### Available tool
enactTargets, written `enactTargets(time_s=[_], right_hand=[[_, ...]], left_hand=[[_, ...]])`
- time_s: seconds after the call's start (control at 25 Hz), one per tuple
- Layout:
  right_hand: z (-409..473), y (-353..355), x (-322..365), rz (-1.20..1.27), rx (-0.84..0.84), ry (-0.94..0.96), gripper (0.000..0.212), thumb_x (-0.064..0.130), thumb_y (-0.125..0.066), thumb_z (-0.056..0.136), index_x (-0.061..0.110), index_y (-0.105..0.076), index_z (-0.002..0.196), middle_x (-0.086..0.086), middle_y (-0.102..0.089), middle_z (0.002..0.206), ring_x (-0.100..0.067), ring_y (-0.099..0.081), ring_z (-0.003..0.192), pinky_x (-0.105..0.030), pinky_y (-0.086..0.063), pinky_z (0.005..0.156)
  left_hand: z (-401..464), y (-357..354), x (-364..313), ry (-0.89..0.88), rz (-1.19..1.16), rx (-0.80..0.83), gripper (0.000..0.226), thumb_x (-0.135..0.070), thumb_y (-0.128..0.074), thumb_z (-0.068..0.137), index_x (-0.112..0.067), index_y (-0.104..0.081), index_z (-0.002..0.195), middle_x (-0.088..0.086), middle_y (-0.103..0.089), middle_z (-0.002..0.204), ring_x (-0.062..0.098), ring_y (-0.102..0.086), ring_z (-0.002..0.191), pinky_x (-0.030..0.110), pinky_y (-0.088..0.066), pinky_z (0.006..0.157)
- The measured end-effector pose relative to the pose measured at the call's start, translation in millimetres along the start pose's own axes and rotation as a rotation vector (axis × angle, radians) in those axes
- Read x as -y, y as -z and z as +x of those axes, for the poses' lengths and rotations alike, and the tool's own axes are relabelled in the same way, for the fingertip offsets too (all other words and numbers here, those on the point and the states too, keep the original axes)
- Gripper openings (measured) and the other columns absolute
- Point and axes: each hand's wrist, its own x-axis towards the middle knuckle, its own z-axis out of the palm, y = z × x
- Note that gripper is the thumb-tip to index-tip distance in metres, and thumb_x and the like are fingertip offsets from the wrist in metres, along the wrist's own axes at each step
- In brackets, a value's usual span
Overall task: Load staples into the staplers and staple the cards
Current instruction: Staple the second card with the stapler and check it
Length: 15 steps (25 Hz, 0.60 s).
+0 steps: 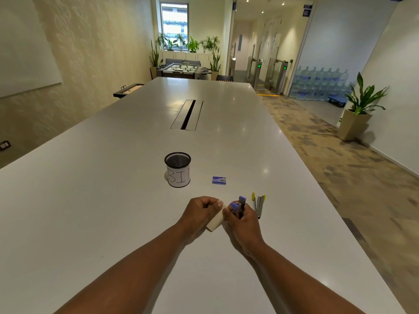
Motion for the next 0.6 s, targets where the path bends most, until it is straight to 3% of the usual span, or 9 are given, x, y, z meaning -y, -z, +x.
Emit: enactTargets(time_s=[0.28, 0.6], right_hand=[[1.0, -0.3, 0.9, -0.046, 0.01, -0.038, 0.006, 0.024, -0.069, 0.095, 0.023, -0.063, 0.094, 0.001, -0.07, 0.089, -0.014, -0.067, 0.082, -0.024, -0.053, 0.076], [1.6, -0.1, 2.9, -0.083, 0.018, -0.049, 0.011, 0.024, -0.068, 0.095, 0.022, -0.06, 0.087, 0.001, -0.066, 0.081, -0.013, -0.063, 0.073, -0.025, -0.052, 0.073]], left_hand=[[0.9, -1.7, 0.6, -0.003, 0.009, -0.02, 0.015, -0.017, -0.072, 0.094, -0.002, -0.073, 0.097, 0.006, -0.071, 0.083, 0.015, -0.068, 0.072, 0.028, -0.055, 0.062], [5.6, 1.2, 5.8, 0.004, 0.021, -0.036, 0.01, -0.018, -0.072, 0.094, -0.01, -0.076, 0.09, 0.011, -0.072, 0.089, 0.025, -0.067, 0.083, 0.035, -0.057, 0.071]])
